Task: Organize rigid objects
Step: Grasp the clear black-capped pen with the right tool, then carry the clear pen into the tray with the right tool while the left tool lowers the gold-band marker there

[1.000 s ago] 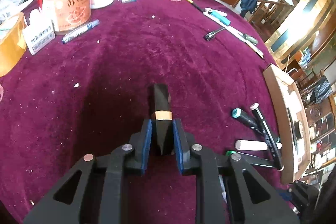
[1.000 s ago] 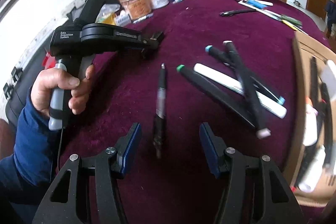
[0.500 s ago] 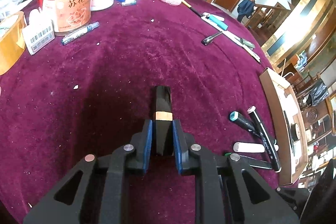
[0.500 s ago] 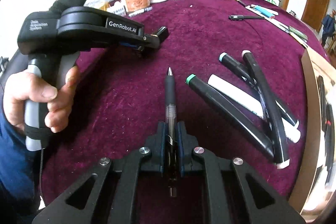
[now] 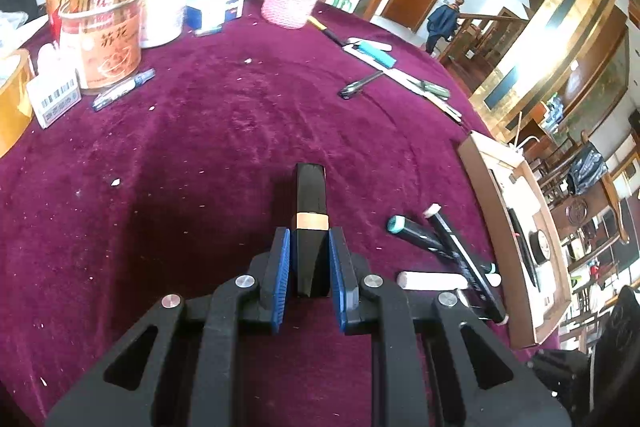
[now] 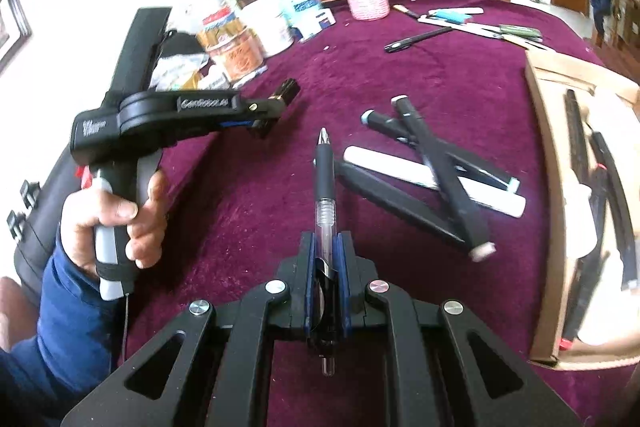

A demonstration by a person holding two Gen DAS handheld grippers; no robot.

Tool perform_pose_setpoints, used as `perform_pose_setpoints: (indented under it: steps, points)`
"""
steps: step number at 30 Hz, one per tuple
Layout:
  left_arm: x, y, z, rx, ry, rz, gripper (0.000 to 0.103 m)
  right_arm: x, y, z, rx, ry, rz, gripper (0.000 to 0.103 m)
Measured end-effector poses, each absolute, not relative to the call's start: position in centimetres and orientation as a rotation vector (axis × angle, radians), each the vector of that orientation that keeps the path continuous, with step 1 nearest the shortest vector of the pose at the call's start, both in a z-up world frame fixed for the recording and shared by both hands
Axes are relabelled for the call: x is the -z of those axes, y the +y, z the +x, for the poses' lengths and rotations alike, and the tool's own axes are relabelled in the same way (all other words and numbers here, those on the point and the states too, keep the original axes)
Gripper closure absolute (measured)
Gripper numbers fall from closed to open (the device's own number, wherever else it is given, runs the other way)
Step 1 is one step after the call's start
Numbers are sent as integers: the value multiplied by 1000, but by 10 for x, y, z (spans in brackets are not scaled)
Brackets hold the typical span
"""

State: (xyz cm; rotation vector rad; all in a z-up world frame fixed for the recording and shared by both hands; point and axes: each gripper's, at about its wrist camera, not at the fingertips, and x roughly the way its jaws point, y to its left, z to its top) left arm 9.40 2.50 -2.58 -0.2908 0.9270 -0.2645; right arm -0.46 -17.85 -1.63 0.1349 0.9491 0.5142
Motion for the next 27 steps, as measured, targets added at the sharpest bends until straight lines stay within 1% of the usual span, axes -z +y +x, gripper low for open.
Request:
perform_pose_setpoints:
  steps: [13, 21, 27]
  points:
    - [-2, -45, 75, 396, 936, -231, 87, 2, -252, -12, -451, 873, 289, 94]
    - [-14, -119, 71, 498, 965, -166, 87, -11, -312, -17, -380, 822, 362, 94]
    - [-17, -174, 83, 565, 991, -163, 87, -25, -365, -12, -298, 802, 397, 94]
